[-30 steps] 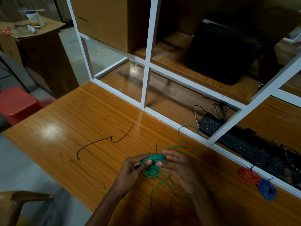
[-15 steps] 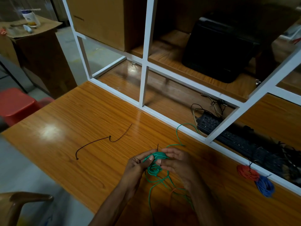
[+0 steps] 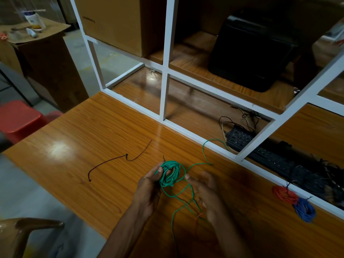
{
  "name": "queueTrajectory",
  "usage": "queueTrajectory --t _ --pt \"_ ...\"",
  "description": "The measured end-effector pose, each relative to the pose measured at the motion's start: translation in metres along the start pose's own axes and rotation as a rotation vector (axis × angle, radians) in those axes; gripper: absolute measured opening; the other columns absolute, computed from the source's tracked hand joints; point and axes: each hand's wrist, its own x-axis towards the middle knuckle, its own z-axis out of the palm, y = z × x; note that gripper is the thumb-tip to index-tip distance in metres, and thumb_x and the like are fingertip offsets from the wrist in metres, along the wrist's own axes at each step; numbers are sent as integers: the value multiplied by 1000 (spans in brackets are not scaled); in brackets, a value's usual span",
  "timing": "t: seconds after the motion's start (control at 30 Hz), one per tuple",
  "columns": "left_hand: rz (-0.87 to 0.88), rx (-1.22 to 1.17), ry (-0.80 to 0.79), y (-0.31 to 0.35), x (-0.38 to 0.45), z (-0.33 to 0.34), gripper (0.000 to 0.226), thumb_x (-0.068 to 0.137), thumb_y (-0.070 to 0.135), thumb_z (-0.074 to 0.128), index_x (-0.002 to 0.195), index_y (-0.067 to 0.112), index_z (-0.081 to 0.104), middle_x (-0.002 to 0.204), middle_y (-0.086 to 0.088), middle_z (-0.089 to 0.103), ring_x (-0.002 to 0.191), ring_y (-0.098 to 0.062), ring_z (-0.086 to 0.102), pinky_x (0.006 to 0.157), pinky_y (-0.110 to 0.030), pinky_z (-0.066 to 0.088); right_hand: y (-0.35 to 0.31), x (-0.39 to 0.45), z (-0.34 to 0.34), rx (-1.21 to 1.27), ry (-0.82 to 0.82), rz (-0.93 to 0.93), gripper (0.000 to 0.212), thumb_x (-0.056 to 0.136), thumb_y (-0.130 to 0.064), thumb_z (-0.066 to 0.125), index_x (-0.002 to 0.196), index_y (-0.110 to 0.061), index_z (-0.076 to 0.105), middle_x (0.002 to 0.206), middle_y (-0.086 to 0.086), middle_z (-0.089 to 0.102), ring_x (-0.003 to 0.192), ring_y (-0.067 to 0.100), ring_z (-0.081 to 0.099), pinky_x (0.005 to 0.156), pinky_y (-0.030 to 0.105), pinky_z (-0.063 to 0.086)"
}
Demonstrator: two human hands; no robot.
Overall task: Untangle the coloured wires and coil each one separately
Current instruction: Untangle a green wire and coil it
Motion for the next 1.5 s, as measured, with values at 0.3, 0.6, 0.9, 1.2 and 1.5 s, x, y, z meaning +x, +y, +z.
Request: queueTrajectory --t 0.3,0.6,0.9,1.2,1.5 --pt "-17 -60 -19 7 1 0 31 100 3 55 129 1 67 112 -15 78 83 -17 79 70 -26 65 1 -8 4 280 -247 92 18 93 1 67 111 6 70 86 14 74 72 14 74 62 19 57" --pt "52 230 -59 -3 -7 2 31 90 3 65 119 -1 74 112 -21 78 89 -24 76 78 -27 63 -19 -8 -5 73 105 -386 33 85 -10 82 115 -16 67 87 2 80 86 16 78 77 30 61" --pt "222 359 -55 -4 -6 12 20 99 3 64 115 3 77 109 -18 79 91 -20 76 78 -24 60 -19 -7 9 25 100 -567 13 96 -15 72 104 -24 76 99 -6 79 97 10 74 87 40 61" --pt "200 323 -103 -25 -16 20 25 96 3 67 119 0 75 115 -22 77 100 -26 73 87 -28 62 -13 3 22 -31 318 -597 22 101 -14 61 111 -33 64 103 -8 71 91 6 70 78 41 62" --pt "131 231 31 -25 -10 18 22 96 -5 65 116 -4 74 103 -21 79 83 -20 77 75 -24 64 -6 1 8 -208 212 -646 26 95 -12 68 93 -39 68 92 -19 72 88 2 70 77 40 62"
